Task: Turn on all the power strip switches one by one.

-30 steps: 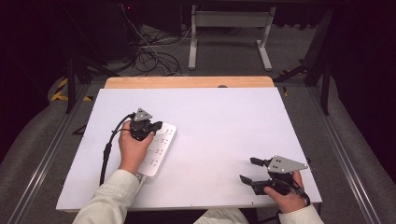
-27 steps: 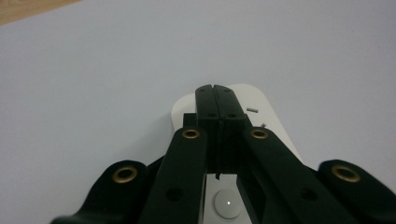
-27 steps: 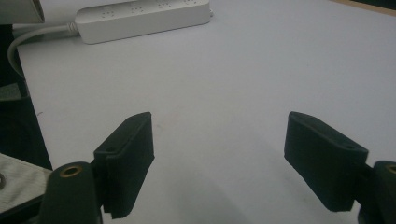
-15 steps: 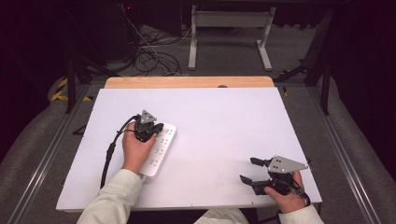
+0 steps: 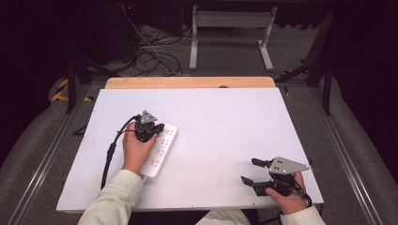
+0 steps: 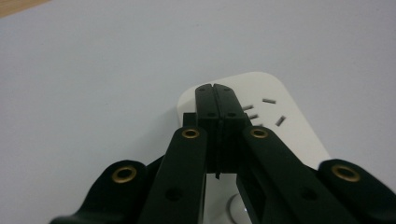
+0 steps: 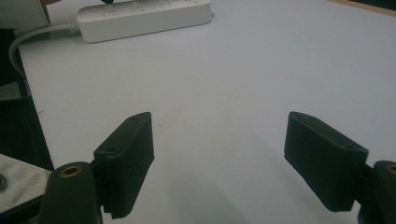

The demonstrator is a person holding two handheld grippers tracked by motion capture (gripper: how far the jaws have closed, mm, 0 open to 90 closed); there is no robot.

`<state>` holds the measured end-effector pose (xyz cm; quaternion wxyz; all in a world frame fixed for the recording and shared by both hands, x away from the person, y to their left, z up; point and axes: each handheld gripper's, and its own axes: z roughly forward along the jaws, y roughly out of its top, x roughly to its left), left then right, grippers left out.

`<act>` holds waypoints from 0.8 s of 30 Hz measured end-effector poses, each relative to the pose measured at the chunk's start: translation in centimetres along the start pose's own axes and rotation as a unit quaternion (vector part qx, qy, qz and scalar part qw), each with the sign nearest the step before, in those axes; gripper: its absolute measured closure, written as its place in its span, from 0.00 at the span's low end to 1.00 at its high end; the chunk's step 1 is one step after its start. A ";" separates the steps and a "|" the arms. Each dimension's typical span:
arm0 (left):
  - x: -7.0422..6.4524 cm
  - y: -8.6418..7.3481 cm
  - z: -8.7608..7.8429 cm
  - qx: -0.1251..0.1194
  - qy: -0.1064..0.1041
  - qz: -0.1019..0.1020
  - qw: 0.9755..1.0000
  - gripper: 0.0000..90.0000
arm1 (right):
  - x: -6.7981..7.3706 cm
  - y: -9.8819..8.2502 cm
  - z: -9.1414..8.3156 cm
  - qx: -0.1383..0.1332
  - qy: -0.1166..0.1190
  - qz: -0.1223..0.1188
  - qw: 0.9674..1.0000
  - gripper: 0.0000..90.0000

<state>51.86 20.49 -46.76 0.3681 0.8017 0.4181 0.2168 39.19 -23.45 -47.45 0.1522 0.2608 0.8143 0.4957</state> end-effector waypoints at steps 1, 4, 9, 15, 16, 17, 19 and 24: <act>0.1 0.0 -0.1 0.009 0.029 0.013 0.999 1.00 | 0.0 0.0 0.0 0.000 0.000 -0.001 1.000 0.27; 0.3 -0.1 -0.2 0.007 0.013 0.004 1.000 1.00 | 0.0 0.0 0.0 0.000 0.000 -0.001 1.000 0.27; 0.2 -0.3 -0.2 0.000 0.016 0.003 1.000 1.00 | 0.0 0.0 0.1 0.001 0.001 -0.001 1.000 0.27; 0.2 -0.7 -0.2 -0.020 0.018 0.004 1.000 1.00 | 0.0 0.0 0.1 0.001 0.000 -0.001 1.000 0.27; 0.2 -0.6 -0.3 -0.027 0.011 0.003 1.000 1.00 | 0.0 0.0 0.1 0.001 0.000 -0.001 1.000 0.27; 0.1 -0.5 -0.4 -0.031 0.009 0.004 0.999 1.00 | 0.0 0.0 0.1 0.001 0.000 -0.001 1.000 0.27; -0.1 -0.2 -0.5 -0.031 0.002 0.007 1.000 1.00 | 0.0 0.0 0.1 0.001 0.000 0.000 1.000 0.27; -0.1 -0.4 -0.2 -0.016 0.000 0.015 1.000 1.00 | 0.0 0.0 0.0 0.001 0.001 -0.001 1.000 0.27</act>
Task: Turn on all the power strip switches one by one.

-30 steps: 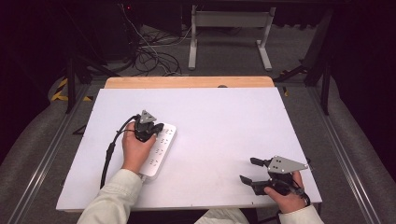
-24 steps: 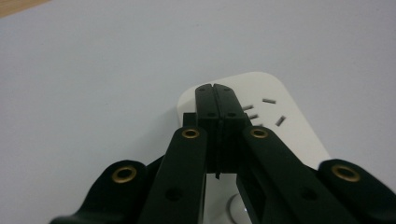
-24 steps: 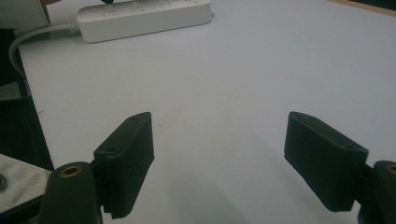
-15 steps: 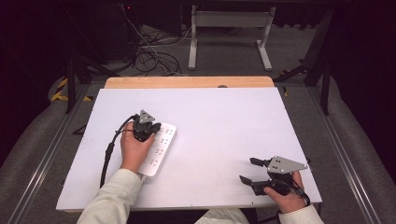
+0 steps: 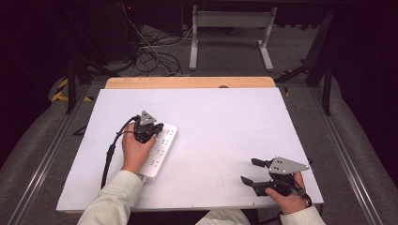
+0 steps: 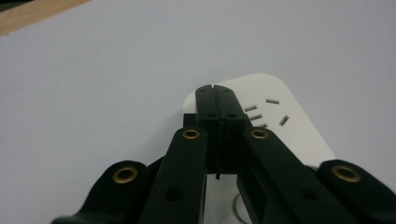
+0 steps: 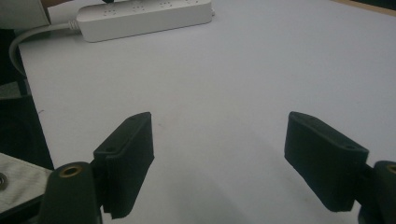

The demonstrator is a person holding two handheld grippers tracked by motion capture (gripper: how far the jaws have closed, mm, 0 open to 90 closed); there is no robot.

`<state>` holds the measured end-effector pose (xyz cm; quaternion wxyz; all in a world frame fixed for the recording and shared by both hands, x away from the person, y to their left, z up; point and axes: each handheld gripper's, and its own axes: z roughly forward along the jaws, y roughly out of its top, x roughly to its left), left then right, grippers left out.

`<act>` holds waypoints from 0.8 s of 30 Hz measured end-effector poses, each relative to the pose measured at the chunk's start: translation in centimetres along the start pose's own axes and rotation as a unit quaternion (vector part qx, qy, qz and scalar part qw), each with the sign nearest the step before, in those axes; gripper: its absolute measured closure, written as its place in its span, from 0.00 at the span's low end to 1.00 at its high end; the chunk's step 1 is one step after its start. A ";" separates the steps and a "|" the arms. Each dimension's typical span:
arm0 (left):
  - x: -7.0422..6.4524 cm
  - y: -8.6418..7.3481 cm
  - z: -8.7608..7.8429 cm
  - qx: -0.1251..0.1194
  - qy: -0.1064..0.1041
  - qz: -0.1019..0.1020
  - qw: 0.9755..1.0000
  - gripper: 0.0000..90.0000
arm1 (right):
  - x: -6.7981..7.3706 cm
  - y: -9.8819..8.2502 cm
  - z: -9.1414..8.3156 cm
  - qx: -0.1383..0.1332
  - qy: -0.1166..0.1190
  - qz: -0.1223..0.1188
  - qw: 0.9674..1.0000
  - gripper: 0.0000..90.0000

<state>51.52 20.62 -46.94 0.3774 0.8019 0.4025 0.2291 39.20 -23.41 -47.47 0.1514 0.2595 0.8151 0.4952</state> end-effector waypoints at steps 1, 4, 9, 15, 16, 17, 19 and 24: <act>0.0 0.0 0.0 0.000 0.001 0.002 1.000 1.00 | 0.0 0.0 0.0 -0.001 0.000 0.000 1.000 0.27; -0.1 0.0 0.1 0.001 -0.003 -0.005 1.000 1.00 | 0.0 0.0 0.0 0.000 -0.001 0.001 1.000 0.27; -0.1 0.0 0.2 0.001 -0.006 -0.010 1.000 1.00 | 0.0 0.0 0.0 -0.001 0.000 0.001 1.000 0.27; -0.1 0.0 0.2 0.003 -0.005 -0.023 1.000 1.00 | 0.0 0.0 0.0 -0.001 0.001 -0.001 1.000 0.27; -0.1 0.0 0.3 0.003 -0.008 -0.028 1.000 1.00 | 0.0 0.0 0.0 0.000 0.001 0.000 1.000 0.27; -0.1 -0.1 0.3 0.003 -0.008 -0.026 1.000 1.00 | 0.0 0.0 0.0 -0.001 0.001 0.000 1.000 0.27; 0.0 -0.1 0.3 0.002 -0.011 -0.037 0.999 1.00 | 0.0 0.0 0.0 -0.001 0.001 -0.001 1.000 0.27; -0.2 -0.2 0.4 0.000 -0.008 -0.039 0.999 1.00 | 0.1 0.0 0.0 -0.001 0.001 -0.002 1.000 0.27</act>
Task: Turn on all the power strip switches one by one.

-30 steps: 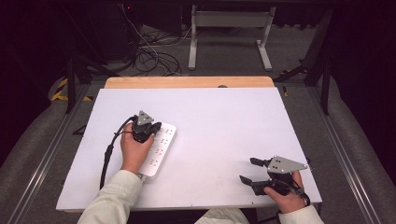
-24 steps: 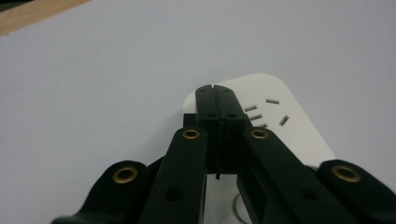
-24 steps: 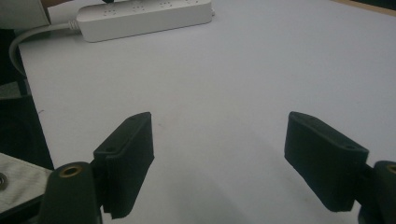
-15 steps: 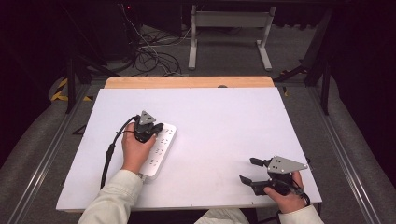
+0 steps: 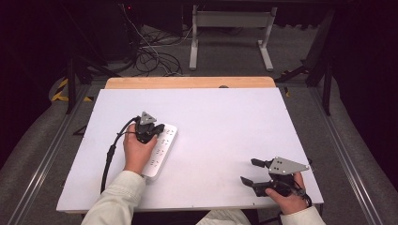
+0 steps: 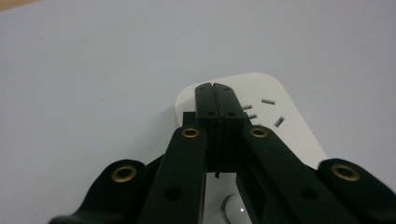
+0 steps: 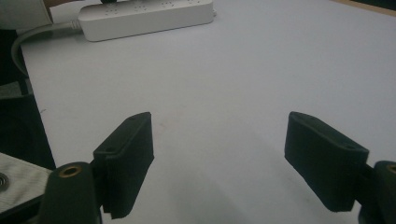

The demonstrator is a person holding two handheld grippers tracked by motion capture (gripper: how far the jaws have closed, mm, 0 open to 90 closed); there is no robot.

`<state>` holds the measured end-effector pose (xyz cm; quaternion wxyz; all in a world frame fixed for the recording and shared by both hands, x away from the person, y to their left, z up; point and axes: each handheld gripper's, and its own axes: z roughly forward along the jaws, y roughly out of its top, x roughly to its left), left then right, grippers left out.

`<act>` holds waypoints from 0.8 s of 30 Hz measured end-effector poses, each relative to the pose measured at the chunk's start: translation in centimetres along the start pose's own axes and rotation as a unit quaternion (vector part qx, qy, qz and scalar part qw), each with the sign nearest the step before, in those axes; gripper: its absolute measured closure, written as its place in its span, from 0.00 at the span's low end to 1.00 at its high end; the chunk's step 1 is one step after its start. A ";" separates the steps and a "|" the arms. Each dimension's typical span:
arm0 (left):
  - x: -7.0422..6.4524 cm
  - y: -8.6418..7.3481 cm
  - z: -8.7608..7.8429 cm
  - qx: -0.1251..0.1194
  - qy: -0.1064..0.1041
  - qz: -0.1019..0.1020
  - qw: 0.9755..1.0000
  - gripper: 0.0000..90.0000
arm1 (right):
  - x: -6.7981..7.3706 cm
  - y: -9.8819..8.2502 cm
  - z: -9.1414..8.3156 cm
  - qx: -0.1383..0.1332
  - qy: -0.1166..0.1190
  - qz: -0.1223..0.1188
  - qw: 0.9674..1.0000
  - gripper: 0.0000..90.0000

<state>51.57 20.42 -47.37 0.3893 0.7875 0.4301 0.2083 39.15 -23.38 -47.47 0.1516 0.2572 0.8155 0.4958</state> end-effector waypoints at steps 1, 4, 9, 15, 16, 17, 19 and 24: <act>0.1 0.0 0.0 0.001 0.002 0.001 1.000 1.00 | 0.0 0.0 0.0 0.000 0.000 0.000 1.000 0.27; 0.0 0.0 0.0 0.002 -0.001 -0.001 1.000 1.00 | 0.1 0.0 0.0 0.001 0.001 -0.001 1.000 0.27; 0.3 0.2 0.1 0.012 -0.006 -0.011 1.000 1.00 | 0.1 0.0 0.0 0.000 0.001 0.000 1.000 0.27; 0.1 1.2 -2.1 -0.019 -0.031 -0.010 0.999 0.96 | -0.1 0.0 -0.1 -0.004 -0.001 0.003 1.000 0.27; 0.1 1.2 -2.1 -0.019 -0.031 -0.010 0.999 0.86 | -0.1 0.0 -0.1 -0.004 -0.002 0.005 1.000 0.27; -0.1 1.4 -2.7 -0.031 -0.039 -0.013 0.999 0.84 | -0.1 0.0 -0.1 -0.003 -0.002 0.005 1.000 0.27; -0.6 1.8 -3.9 -0.051 -0.048 -0.002 0.998 0.80 | -0.1 0.0 -0.1 -0.004 -0.003 0.004 1.000 0.27; -1.8 2.0 -6.2 -0.076 -0.058 0.010 0.995 0.66 | 0.0 0.1 -0.1 -0.003 -0.005 0.004 1.000 0.27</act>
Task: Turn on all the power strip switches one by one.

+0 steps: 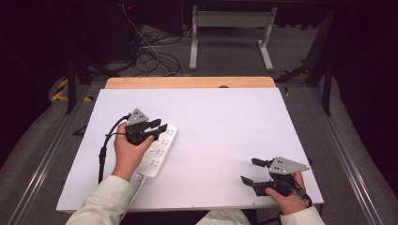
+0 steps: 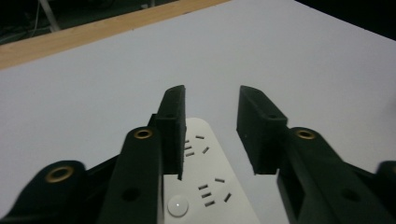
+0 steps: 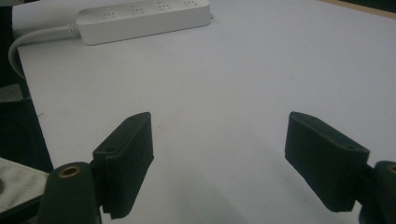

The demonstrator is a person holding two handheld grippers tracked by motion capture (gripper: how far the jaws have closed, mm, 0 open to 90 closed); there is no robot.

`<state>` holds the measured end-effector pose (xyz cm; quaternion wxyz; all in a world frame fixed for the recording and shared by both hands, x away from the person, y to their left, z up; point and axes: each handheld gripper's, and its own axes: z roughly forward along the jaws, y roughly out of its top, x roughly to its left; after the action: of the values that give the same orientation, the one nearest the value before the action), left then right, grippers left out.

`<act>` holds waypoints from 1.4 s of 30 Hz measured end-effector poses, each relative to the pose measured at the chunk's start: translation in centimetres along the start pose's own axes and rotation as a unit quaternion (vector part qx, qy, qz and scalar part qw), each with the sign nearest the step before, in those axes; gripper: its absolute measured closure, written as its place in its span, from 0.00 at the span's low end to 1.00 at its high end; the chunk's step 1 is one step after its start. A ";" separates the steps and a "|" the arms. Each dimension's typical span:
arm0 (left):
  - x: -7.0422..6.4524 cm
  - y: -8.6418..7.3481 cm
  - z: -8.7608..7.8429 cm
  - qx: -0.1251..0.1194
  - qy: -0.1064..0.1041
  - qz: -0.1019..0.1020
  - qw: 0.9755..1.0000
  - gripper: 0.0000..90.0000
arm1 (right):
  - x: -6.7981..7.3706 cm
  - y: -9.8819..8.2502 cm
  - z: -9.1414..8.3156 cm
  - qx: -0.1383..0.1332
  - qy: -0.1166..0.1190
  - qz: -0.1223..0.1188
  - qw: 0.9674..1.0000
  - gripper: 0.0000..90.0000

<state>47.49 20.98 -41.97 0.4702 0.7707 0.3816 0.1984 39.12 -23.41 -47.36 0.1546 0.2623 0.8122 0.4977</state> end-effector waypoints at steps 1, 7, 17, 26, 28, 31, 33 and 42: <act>-0.2 0.1 -0.4 -0.004 -0.004 0.006 1.000 0.63 | 0.0 0.0 0.0 0.000 -0.001 0.000 1.000 0.27; -1.3 0.5 -2.3 -0.034 -0.024 0.012 0.999 0.50 | 0.0 0.0 -0.1 -0.002 -0.002 0.001 1.000 0.26; -2.5 0.0 -5.4 -0.060 -0.036 0.042 0.997 0.26 | -0.1 0.0 -0.1 -0.002 -0.003 0.003 1.000 0.26; -2.1 -3.0 -7.9 -0.068 -0.027 0.048 0.996 0.22 | -0.2 -0.1 -0.1 -0.001 -0.007 0.003 1.000 0.26; -1.9 -4.0 -8.5 -0.066 -0.024 0.047 0.996 0.21 | -0.2 -0.1 -0.1 -0.001 -0.008 0.003 1.000 0.26; -1.7 -5.4 -9.4 -0.067 -0.018 0.054 0.996 0.20 | -0.2 -0.1 -0.2 -0.001 -0.008 0.001 1.000 0.25; -1.5 -6.4 -9.9 -0.066 -0.011 0.059 0.996 0.20 | -0.2 -0.1 -0.2 -0.001 -0.009 0.002 1.000 0.25; -0.5 -11.1 -10.9 -0.043 0.010 0.036 0.998 0.21 | -0.4 -0.2 -0.2 0.003 -0.012 0.000 1.000 0.25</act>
<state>35.46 29.79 -46.47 0.4916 0.7607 0.3499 0.2393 39.26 -23.89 -47.47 0.1633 0.2685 0.8117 0.4923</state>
